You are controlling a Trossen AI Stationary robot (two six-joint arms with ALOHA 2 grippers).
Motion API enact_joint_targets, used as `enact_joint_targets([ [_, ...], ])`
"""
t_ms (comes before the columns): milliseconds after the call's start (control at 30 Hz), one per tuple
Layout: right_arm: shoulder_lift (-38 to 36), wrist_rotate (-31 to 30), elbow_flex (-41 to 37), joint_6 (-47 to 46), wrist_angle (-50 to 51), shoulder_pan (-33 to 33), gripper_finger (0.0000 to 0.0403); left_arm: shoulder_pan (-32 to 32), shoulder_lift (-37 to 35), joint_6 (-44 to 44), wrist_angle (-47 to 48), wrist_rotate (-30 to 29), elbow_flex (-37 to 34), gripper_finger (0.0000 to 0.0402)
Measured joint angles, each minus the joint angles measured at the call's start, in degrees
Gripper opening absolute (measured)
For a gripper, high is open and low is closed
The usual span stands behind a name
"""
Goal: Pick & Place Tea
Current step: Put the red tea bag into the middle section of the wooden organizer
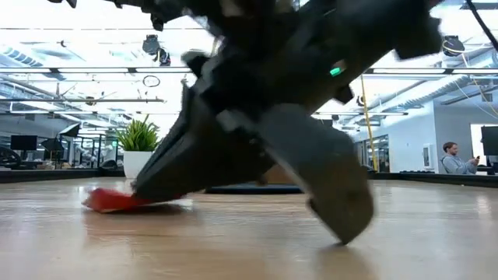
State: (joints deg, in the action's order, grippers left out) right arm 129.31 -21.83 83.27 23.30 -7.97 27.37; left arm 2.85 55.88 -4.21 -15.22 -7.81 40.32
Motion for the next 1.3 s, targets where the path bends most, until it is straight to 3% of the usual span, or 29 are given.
enact_joint_targets([
  [200, -4.6, -8.3, -0.4, 4.6, 9.0, 5.2, 0.0000, 0.0, 0.0, 0.0, 0.0, 0.0, 0.0, 0.0163],
  [400, -9.1, -11.2, -0.2, -8.4, 16.1, 6.5, 0.0000, 0.0, 0.0, 0.0, 0.0, 0.0, 0.0, 0.0163],
  [500, -9.6, -9.2, -0.3, -15.4, 13.6, 6.2, 0.0004, 0.0, 0.0, 0.0, 0.0, 0.0, 0.0, 0.0163],
  [633, -8.3, 2.4, -0.1, -15.8, 2.1, 4.9, 0.0055, 0.0, 0.0, 0.0, 0.0, 0.0, 0.0, 0.0163],
  [833, -4.4, -2.3, -0.2, -15.1, -2.1, 1.7, 0.0173, 0.0, 0.0, 0.0, 0.0, 0.0, 0.0, 0.0163],
  [967, -2.6, -2.2, -0.1, -18.4, -4.3, -1.0, 0.0224, 0.0, 0.0, 0.0, 0.0, 0.0, 0.0, 0.0163],
  [1100, -2.1, -0.5, -0.2, -21.5, -2.2, -2.0, 0.0244, 0.0, 0.0, 0.0, 0.0, 0.0, 0.0, 0.0163],
  [1300, -2.0, -0.5, -0.2, -22.9, -1.9, 0.1, 0.0242, 0.0, 0.0, 0.0, 0.0, 0.0, 0.0, 0.0163],
])
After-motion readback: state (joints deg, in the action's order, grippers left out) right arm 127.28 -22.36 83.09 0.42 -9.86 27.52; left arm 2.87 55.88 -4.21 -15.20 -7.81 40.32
